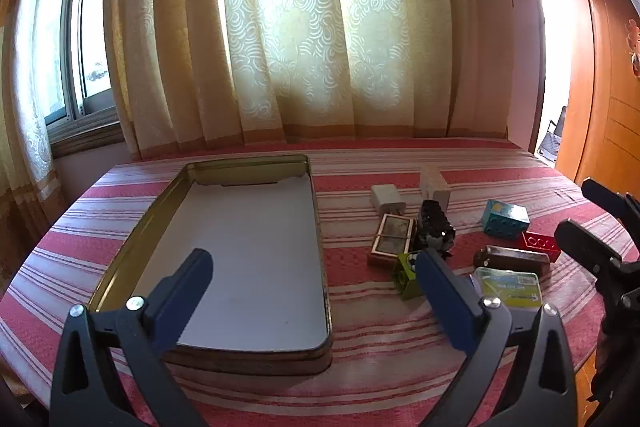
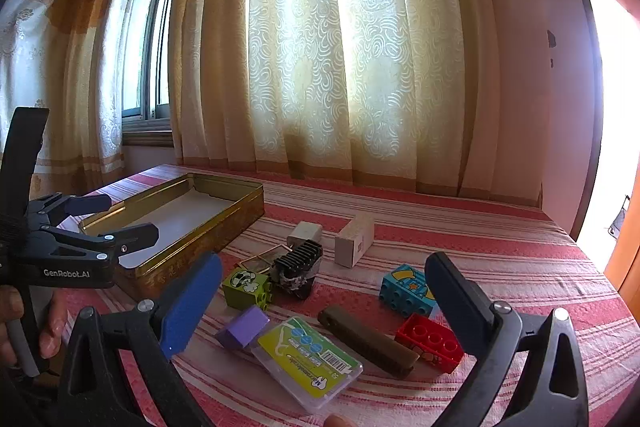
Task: Organize rigid objects
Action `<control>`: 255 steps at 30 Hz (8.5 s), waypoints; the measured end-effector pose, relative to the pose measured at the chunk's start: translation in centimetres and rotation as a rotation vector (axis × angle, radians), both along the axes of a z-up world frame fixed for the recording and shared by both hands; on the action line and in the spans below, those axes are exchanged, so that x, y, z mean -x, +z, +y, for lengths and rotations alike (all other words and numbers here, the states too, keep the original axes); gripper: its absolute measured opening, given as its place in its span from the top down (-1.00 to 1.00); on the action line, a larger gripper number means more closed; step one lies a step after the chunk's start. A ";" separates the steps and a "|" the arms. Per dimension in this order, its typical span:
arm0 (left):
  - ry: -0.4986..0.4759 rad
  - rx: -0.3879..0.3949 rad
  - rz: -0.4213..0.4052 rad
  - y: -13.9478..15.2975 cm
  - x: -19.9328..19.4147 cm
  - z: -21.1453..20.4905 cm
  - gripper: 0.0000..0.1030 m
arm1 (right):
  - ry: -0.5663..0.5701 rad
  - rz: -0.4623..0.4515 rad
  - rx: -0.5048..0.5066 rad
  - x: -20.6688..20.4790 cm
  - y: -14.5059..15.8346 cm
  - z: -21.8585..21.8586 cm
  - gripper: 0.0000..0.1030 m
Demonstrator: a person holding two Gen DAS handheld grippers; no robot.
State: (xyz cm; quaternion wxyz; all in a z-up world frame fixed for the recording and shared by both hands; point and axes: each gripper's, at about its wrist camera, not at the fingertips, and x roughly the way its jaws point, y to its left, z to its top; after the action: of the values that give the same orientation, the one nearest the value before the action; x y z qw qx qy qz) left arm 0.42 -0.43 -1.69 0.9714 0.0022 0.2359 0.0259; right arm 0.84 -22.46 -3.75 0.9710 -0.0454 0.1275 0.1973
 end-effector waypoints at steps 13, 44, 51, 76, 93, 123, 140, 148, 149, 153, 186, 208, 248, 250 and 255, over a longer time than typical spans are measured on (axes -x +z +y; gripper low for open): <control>-0.002 -0.026 0.006 -0.2 -0.1 -0.6 -0.99 | -0.016 0.011 -0.007 -0.2 -0.5 -0.5 -0.99; -0.044 -0.030 0.045 -1.8 -1.0 -1.9 -0.99 | 0.059 0.073 0.026 -1.6 -2.7 -0.8 -0.98; -0.086 -0.040 0.054 -2.1 -0.9 -3.0 -0.99 | 0.165 0.161 0.093 -2.7 -4.0 0.6 -0.44; -0.197 -0.075 0.128 -3.1 -1.7 -5.9 -0.99 | 0.240 0.414 0.204 -5.5 -6.3 1.6 -0.38; -0.265 -0.149 0.176 -3.6 -2.5 -8.5 -0.99 | 0.096 0.315 0.088 -5.0 -5.2 -0.8 -0.08; -0.327 -0.034 0.213 -3.8 -3.9 -9.0 -0.03 | 0.006 0.198 0.014 -3.5 -4.6 -1.9 -0.08; -0.236 -0.011 0.035 -2.4 -2.5 -7.2 -0.03 | -0.041 0.090 -0.015 -2.1 -4.2 -2.4 -0.08; -0.213 -0.005 -0.019 -2.0 -1.6 -6.8 -0.03 | -0.059 0.034 -0.031 -1.2 -4.0 -2.7 -0.08; -0.208 -0.001 -0.027 -2.0 -1.5 -6.6 -0.03 | -0.062 0.025 -0.035 -1.1 -4.0 -2.7 -0.08; -0.200 0.007 -0.051 -1.8 -1.0 -6.4 -0.03 | -0.069 -0.006 -0.041 -0.7 -3.9 -2.8 -0.08; -0.143 0.025 -0.173 -1.2 0.6 -4.8 -0.03 | -0.150 -0.118 -0.086 0.9 -3.9 -3.2 -0.08; -0.094 0.066 -0.179 -1.3 1.4 -1.7 -0.03 | -0.143 -0.139 -0.055 1.3 -4.0 -0.1 -0.08; 0.083 0.071 -0.209 -1.8 3.5 6.1 -0.03 | 0.062 -0.152 0.089 2.6 -4.4 10.6 -0.09; 0.086 0.075 -0.209 -1.9 3.5 6.3 -0.03 | 0.071 -0.155 0.094 2.8 -4.5 11.0 -0.09; 0.094 0.084 -0.206 -1.9 3.5 6.9 -0.03 | 0.091 -0.156 0.102 3.0 -4.6 11.8 -0.09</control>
State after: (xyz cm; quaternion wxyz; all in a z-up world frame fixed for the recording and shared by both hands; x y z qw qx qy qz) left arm -3.06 6.51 -3.58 0.9875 -0.0523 0.1353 0.0618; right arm -2.16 -10.71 -8.35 0.9644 -0.1156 0.0591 0.2306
